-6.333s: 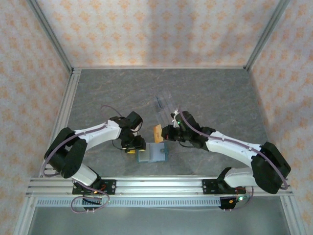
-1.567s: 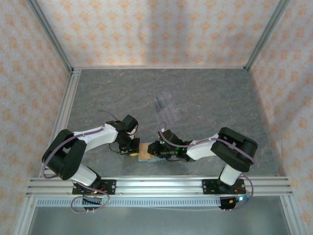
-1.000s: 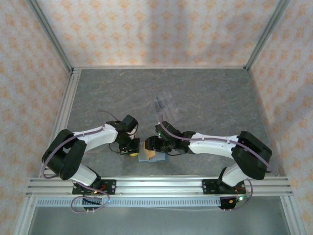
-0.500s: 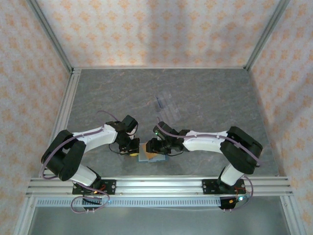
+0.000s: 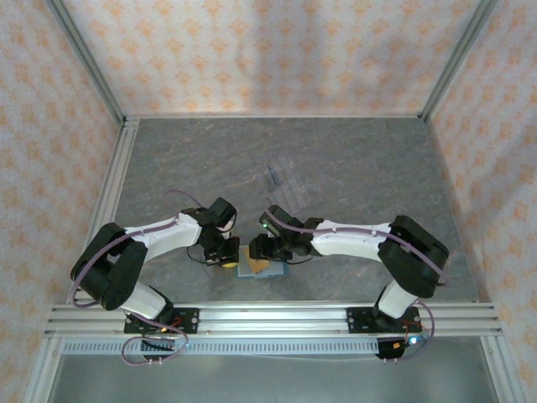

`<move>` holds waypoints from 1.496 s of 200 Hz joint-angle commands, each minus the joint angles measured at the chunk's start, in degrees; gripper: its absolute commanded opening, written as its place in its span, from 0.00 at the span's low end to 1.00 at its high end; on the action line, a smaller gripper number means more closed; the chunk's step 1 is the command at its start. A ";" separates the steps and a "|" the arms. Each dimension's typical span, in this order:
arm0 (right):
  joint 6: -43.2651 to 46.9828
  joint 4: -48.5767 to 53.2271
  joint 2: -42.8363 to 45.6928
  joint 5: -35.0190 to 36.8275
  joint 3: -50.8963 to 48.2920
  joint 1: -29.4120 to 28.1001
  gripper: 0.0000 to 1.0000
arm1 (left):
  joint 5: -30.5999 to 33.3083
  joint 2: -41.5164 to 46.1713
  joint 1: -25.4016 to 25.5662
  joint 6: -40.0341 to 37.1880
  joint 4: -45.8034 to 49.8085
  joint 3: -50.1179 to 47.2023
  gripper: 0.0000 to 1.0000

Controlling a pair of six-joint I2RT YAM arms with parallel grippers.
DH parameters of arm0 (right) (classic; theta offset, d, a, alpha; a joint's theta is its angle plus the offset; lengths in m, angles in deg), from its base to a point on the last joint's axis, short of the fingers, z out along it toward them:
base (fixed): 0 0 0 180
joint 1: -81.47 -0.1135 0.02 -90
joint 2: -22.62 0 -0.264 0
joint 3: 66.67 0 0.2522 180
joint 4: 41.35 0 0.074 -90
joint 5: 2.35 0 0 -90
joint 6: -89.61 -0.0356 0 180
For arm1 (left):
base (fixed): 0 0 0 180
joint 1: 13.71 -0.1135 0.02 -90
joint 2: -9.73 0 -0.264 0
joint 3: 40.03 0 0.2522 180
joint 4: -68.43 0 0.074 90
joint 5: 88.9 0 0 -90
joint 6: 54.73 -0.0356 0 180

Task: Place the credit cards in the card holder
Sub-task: Insert the credit card into the card slot.

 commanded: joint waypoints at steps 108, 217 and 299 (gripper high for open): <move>2.54 3.43 -3.84 1.40 2.62 0.13 0.51 | 1.96 -2.90 1.21 -0.32 -3.25 -2.62 0.00; 1.05 1.31 -7.01 -3.02 7.07 -3.00 0.44 | 1.77 -2.90 1.28 -0.05 -3.52 -2.72 0.00; 2.43 5.80 -5.41 -0.60 8.66 -3.48 0.49 | 1.91 -2.23 1.25 0.18 -3.60 -3.29 0.00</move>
